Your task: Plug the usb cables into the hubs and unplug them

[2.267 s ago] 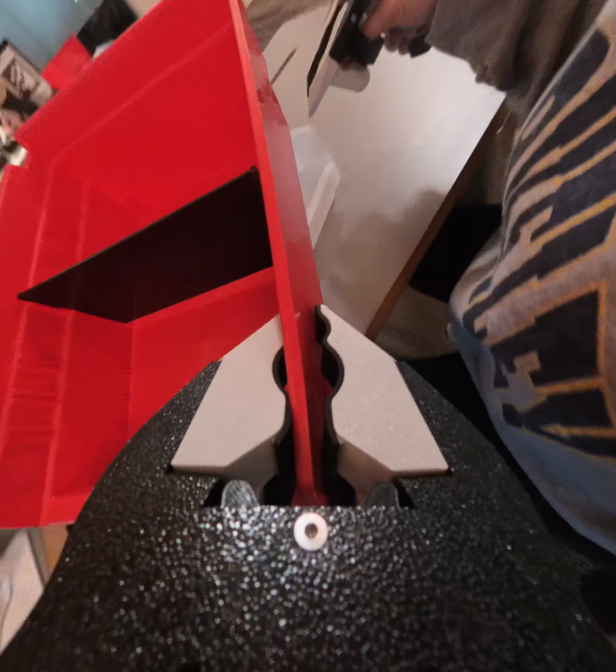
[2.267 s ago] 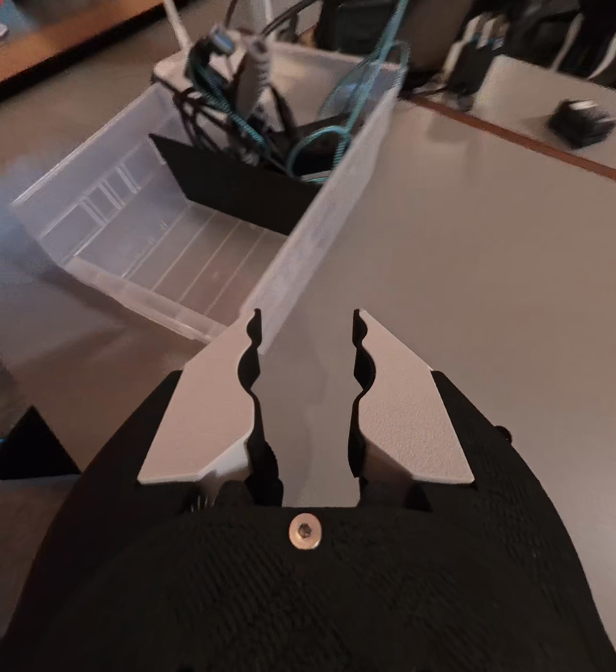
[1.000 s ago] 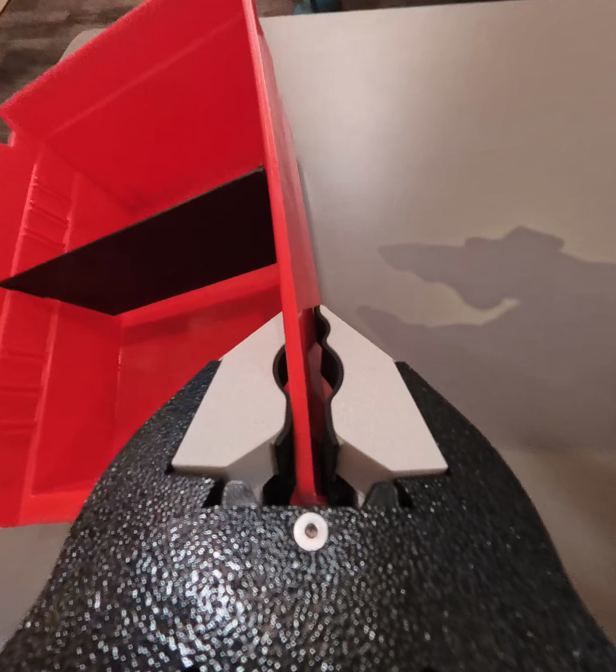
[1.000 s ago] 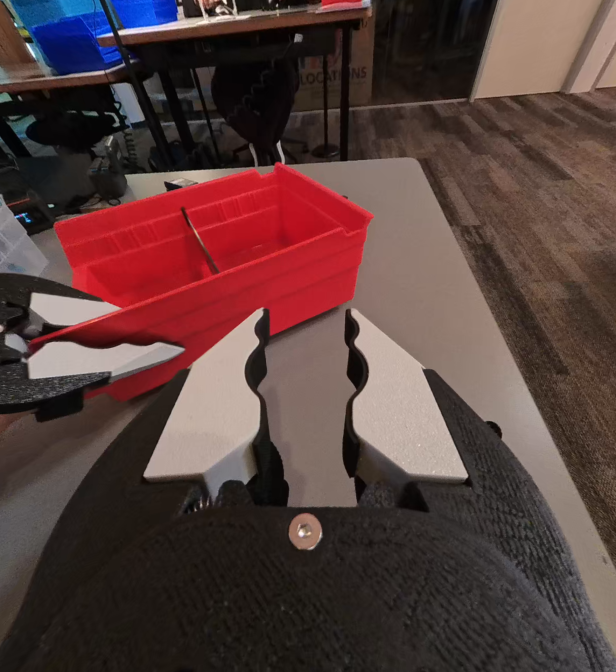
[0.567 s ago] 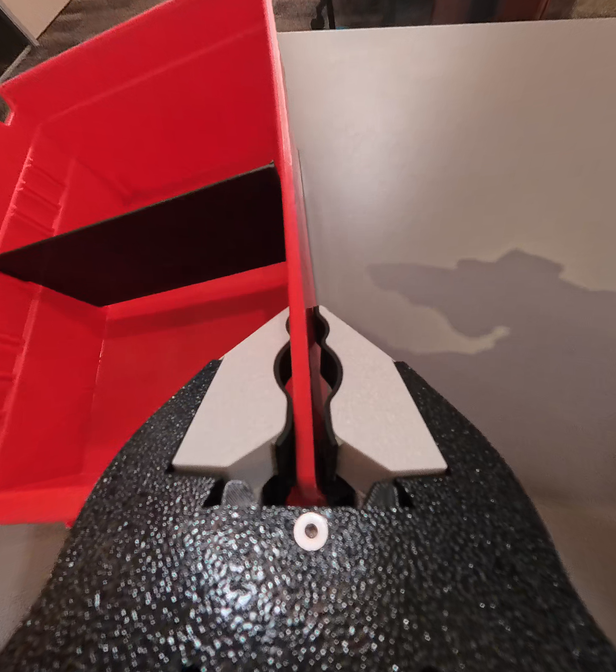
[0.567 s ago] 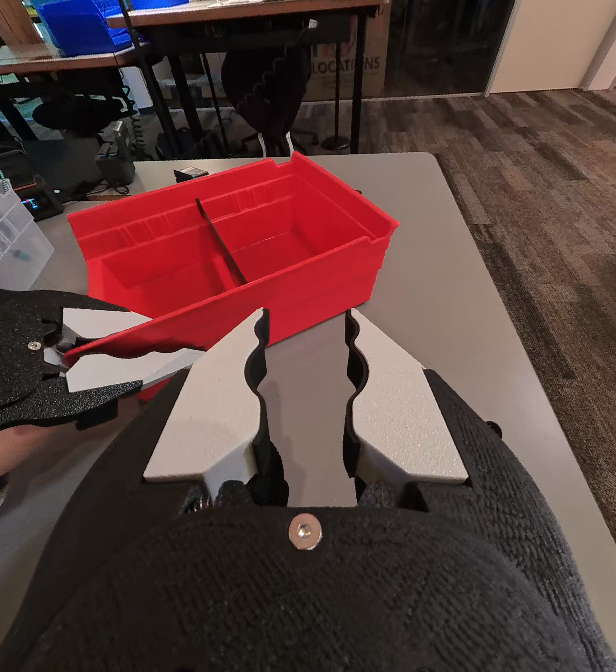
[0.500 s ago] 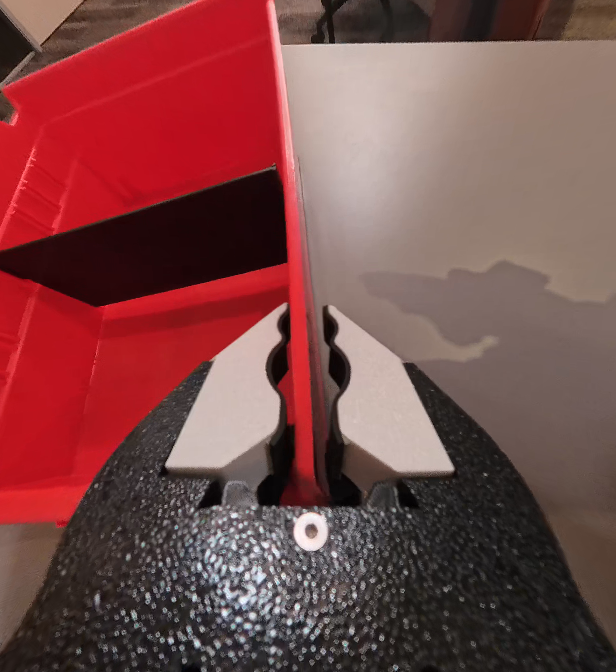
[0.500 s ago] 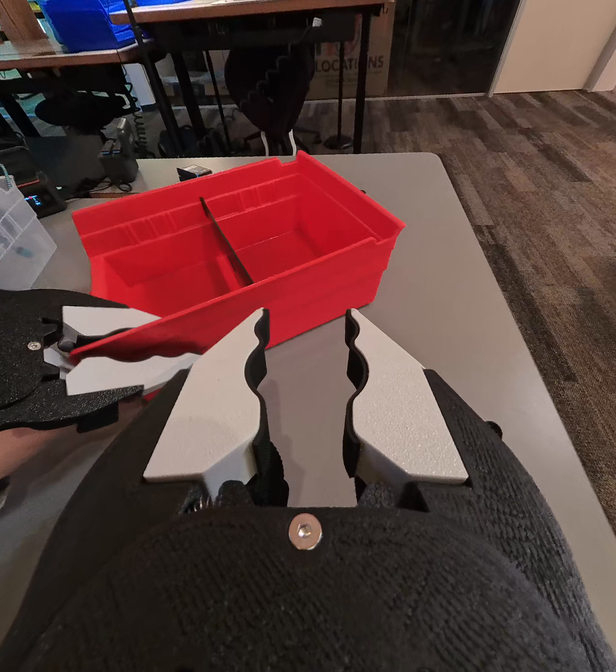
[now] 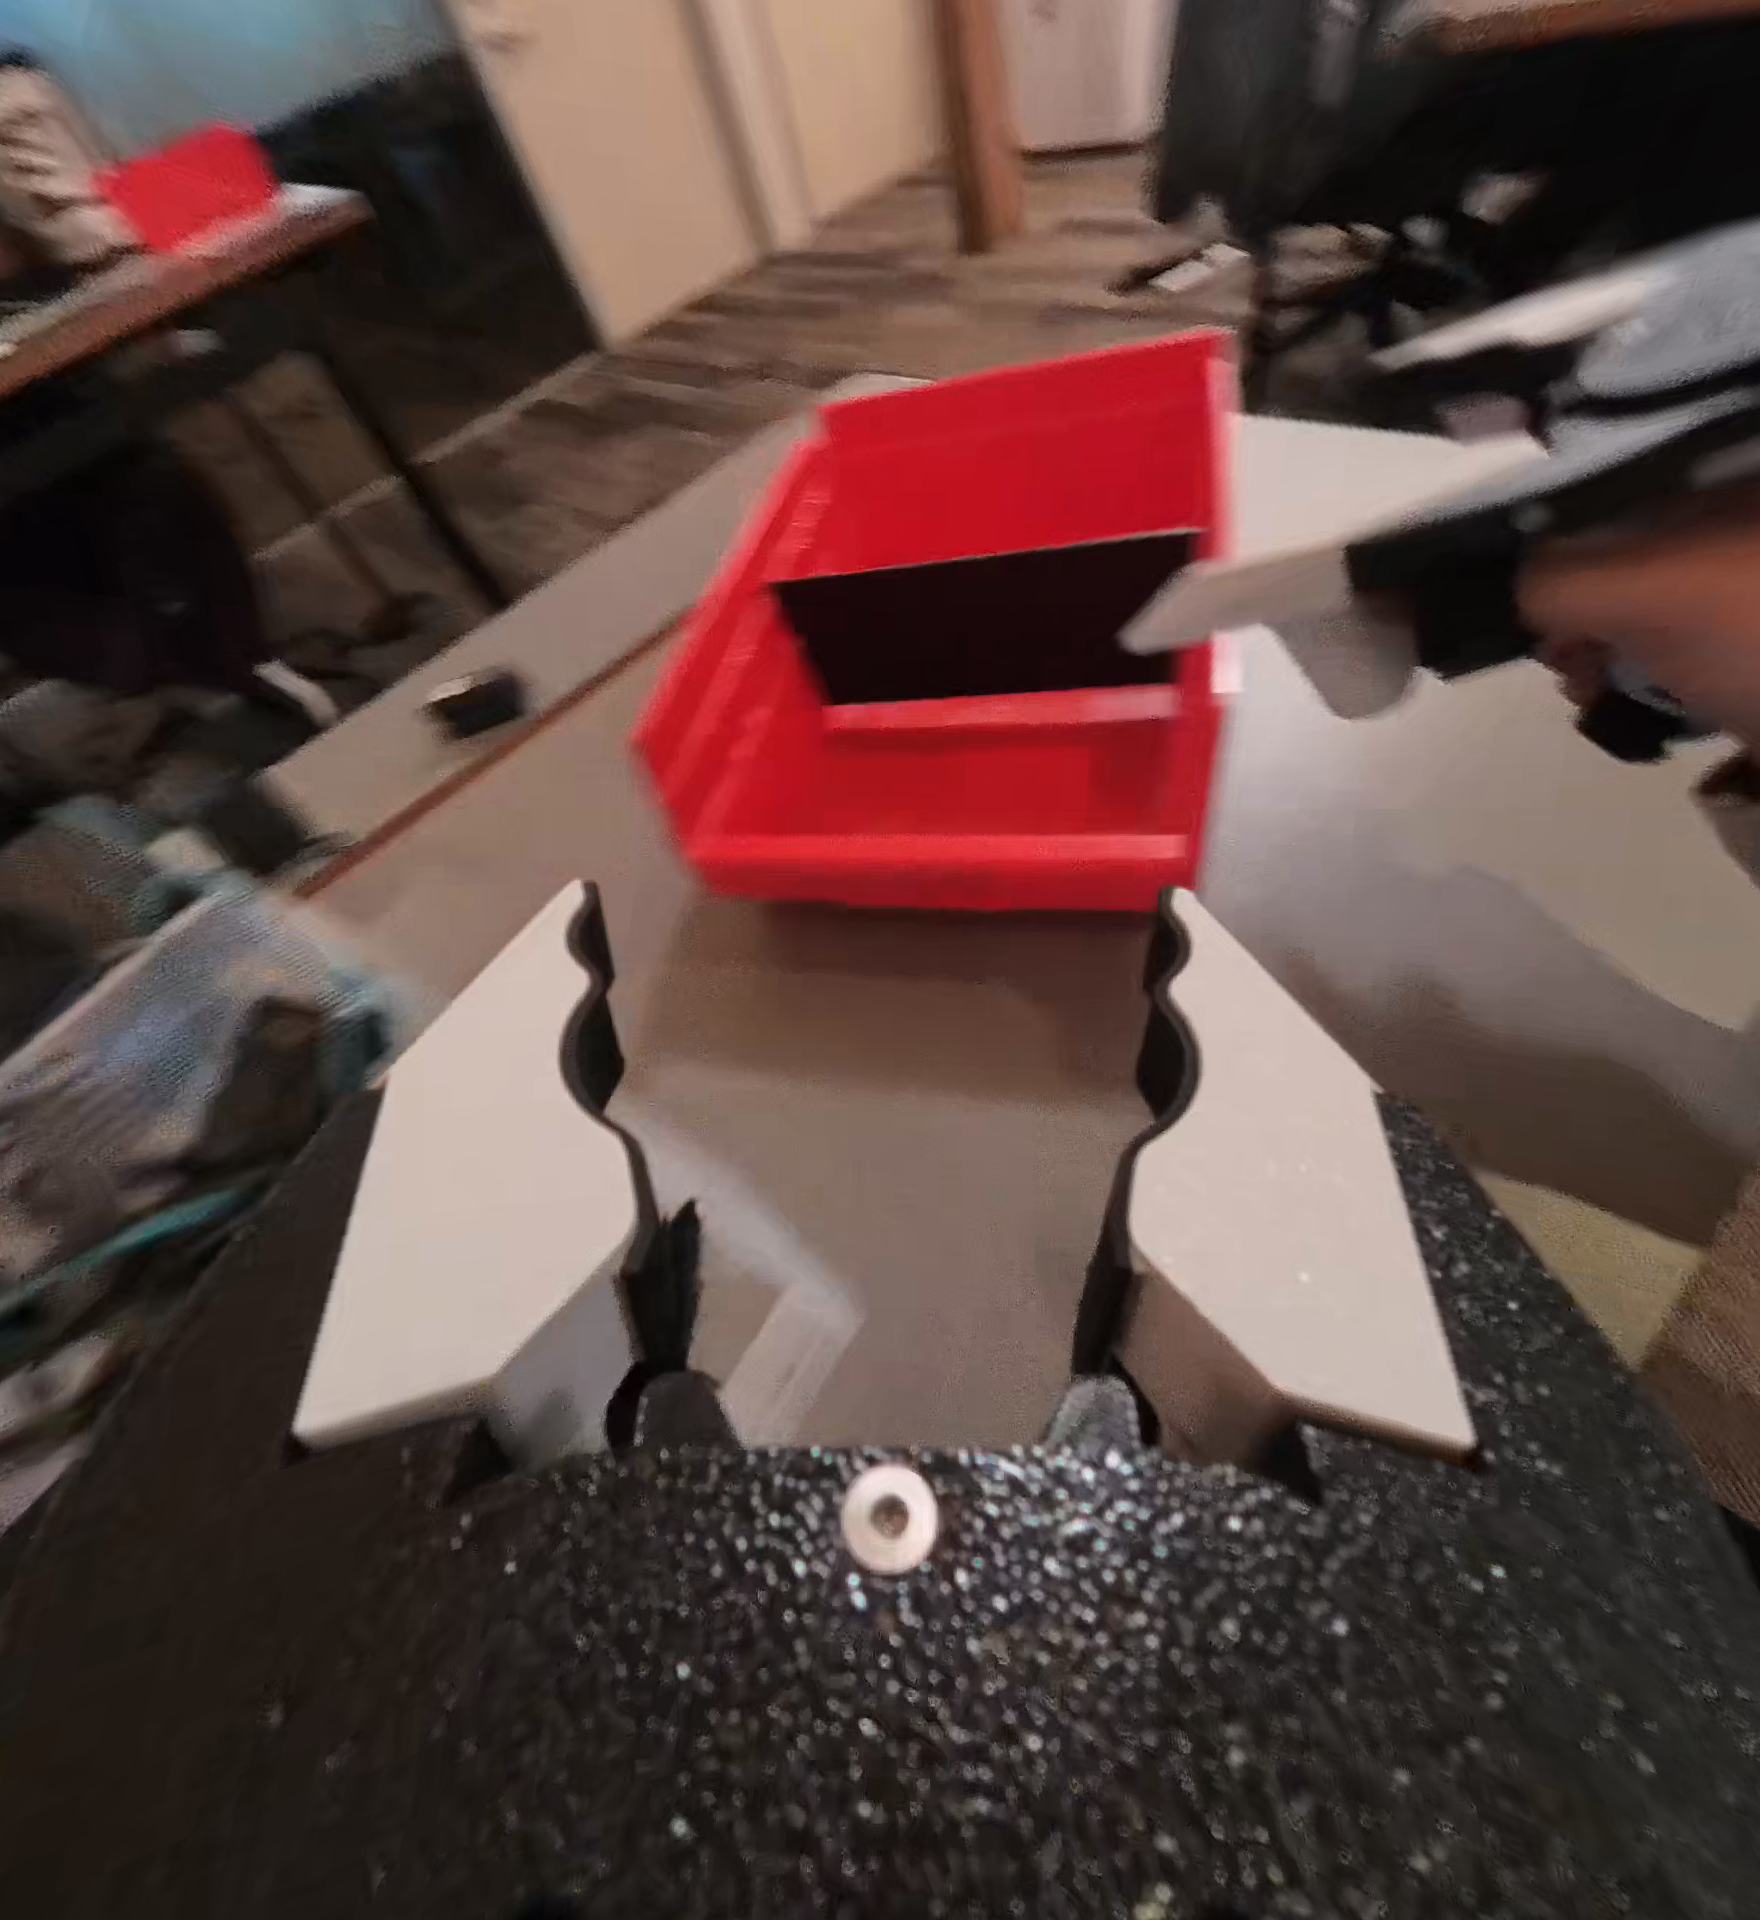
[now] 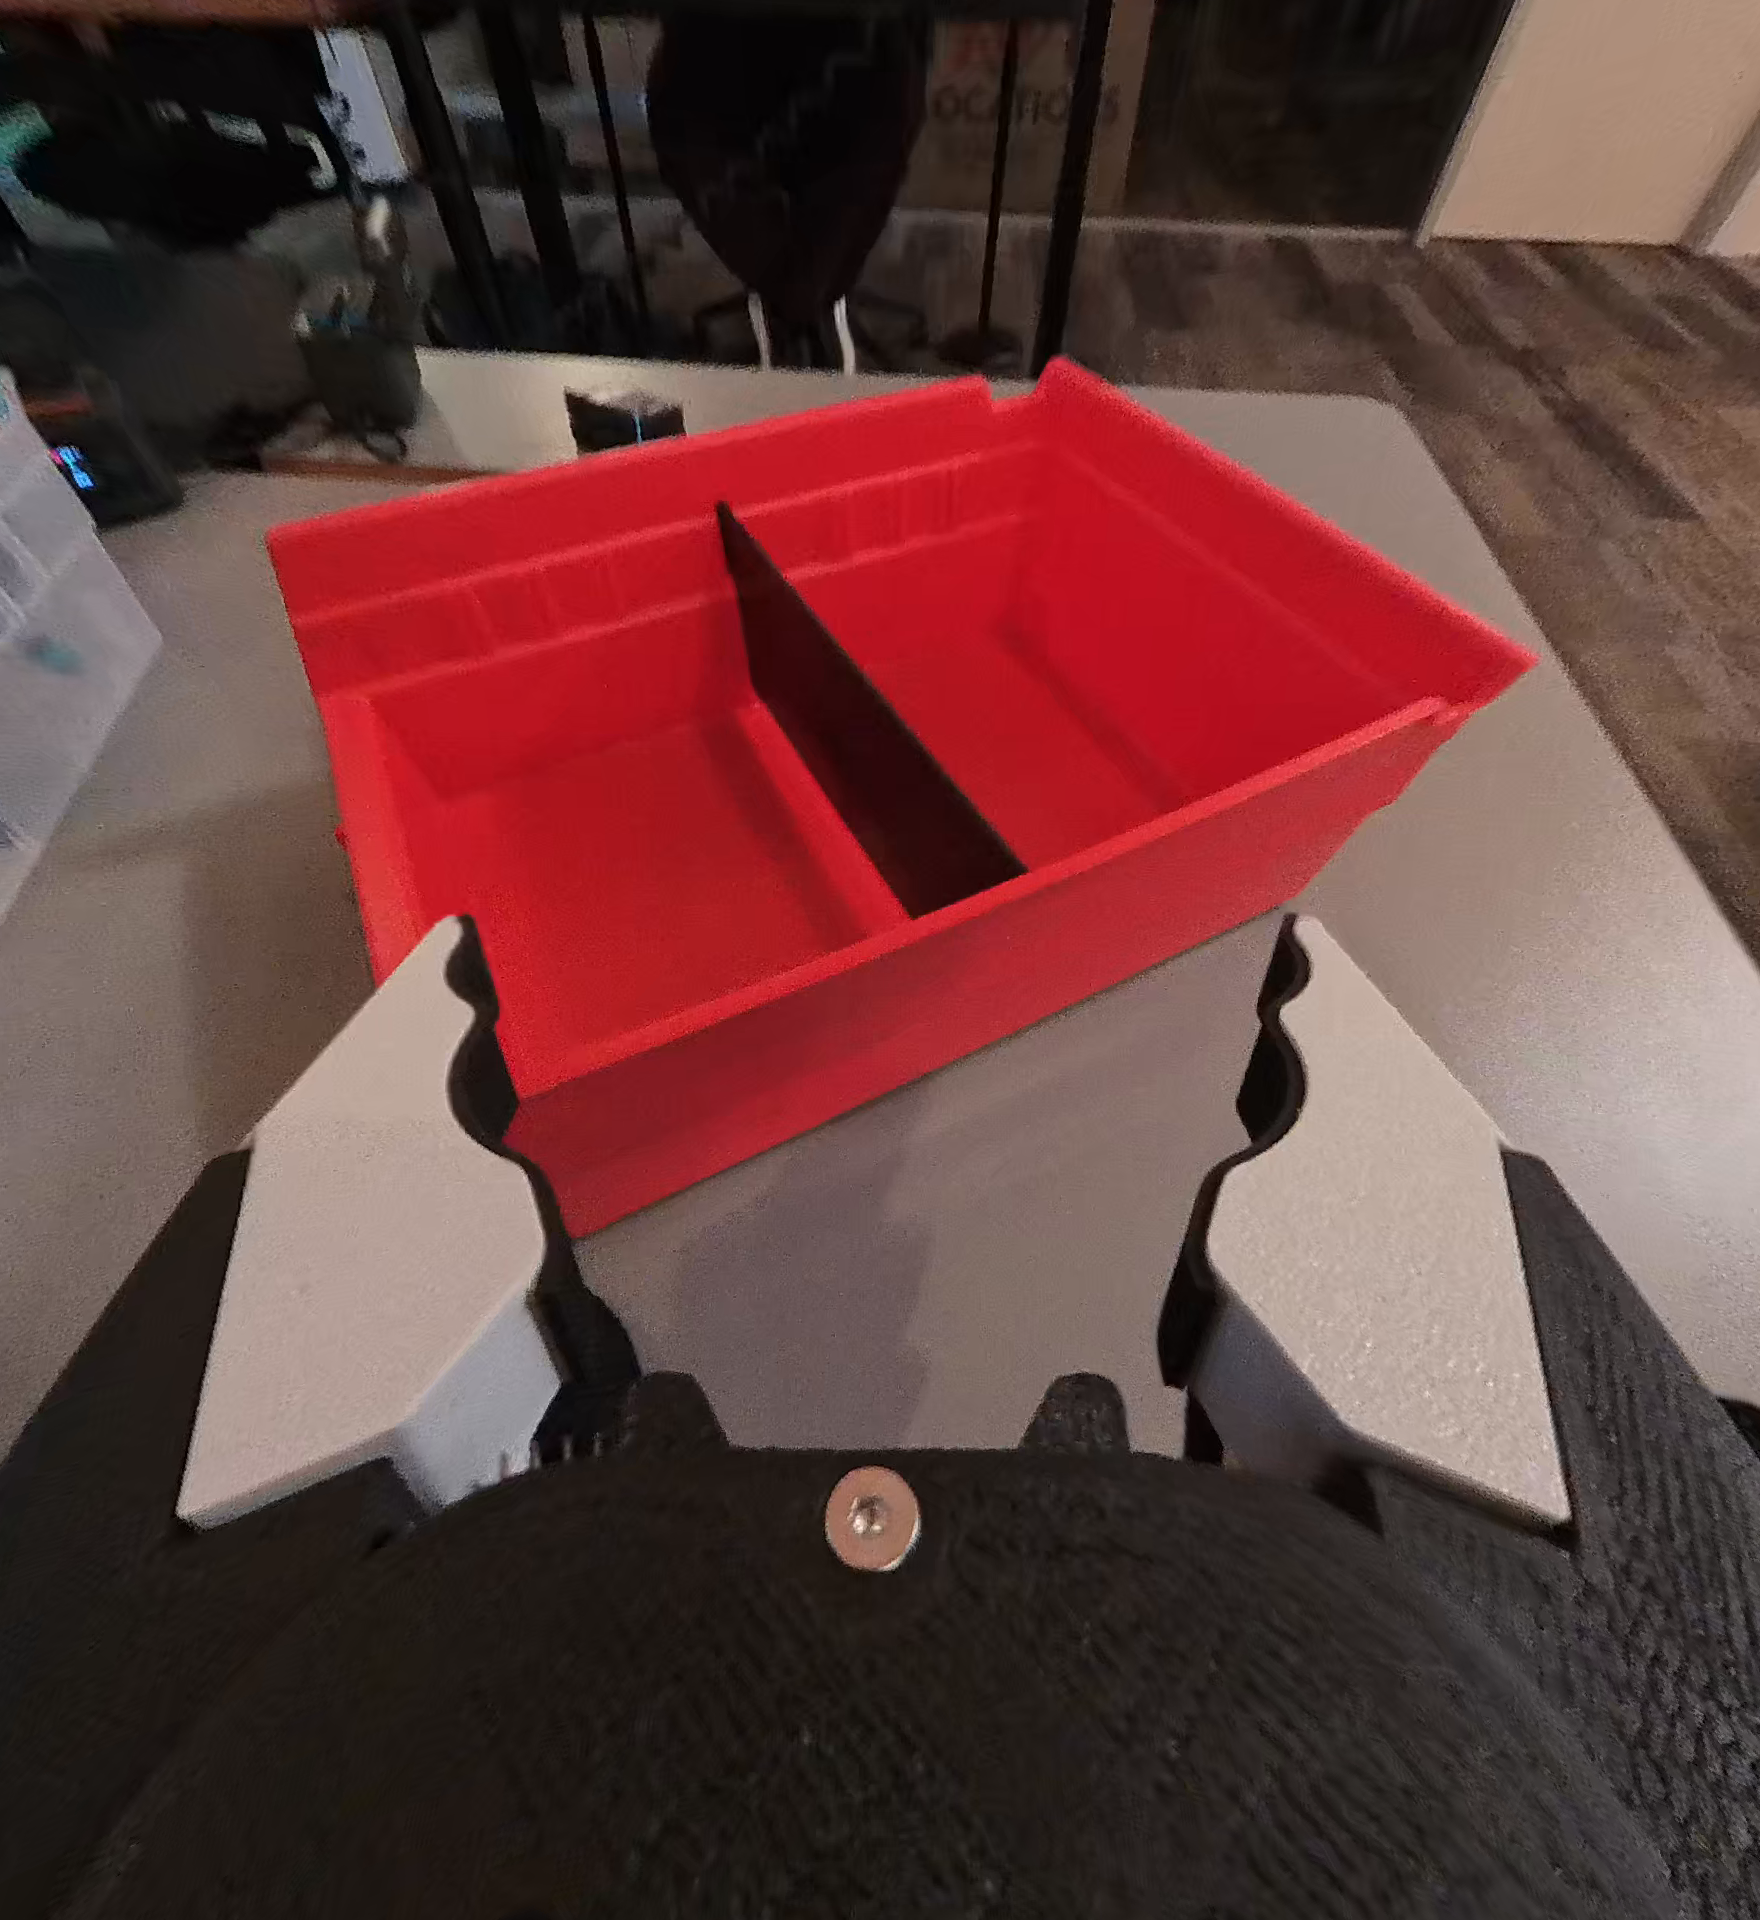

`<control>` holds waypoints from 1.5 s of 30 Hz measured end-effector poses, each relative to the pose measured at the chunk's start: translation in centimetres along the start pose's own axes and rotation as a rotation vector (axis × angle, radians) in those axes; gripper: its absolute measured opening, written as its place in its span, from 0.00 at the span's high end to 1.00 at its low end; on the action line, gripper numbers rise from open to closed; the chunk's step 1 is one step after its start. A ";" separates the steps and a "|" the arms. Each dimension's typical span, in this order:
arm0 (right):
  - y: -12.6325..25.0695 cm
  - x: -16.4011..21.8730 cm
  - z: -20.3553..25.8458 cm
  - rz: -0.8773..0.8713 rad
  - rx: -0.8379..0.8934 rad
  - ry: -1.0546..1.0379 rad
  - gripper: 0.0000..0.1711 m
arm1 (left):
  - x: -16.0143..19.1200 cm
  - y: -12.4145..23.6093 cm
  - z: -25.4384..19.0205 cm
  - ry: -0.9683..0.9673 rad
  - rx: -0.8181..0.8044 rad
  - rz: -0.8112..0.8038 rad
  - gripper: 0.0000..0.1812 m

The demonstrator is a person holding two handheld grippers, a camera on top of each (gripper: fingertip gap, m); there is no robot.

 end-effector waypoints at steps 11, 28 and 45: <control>-2.3 0.9 4.9 0.234 0.033 0.116 0.23 | 12.6 8.7 16.4 0.267 -0.527 0.217 0.45; 2.4 2.8 -5.1 0.364 0.102 -0.003 0.96 | 18.2 8.0 19.5 0.313 -0.516 0.406 0.97; 7.1 4.2 -9.2 0.393 0.008 -0.022 0.98 | 21.7 14.6 23.3 0.390 -0.549 0.362 0.98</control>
Point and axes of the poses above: each gripper's, where its closed fingertips meet, y back along the fingers, x out of its underside, z = x × y across the jaws, the point moved 7 cm from there along y, back along the fingers, and after that the axes turned 9 degrees about -x, right-handed, at the moved point
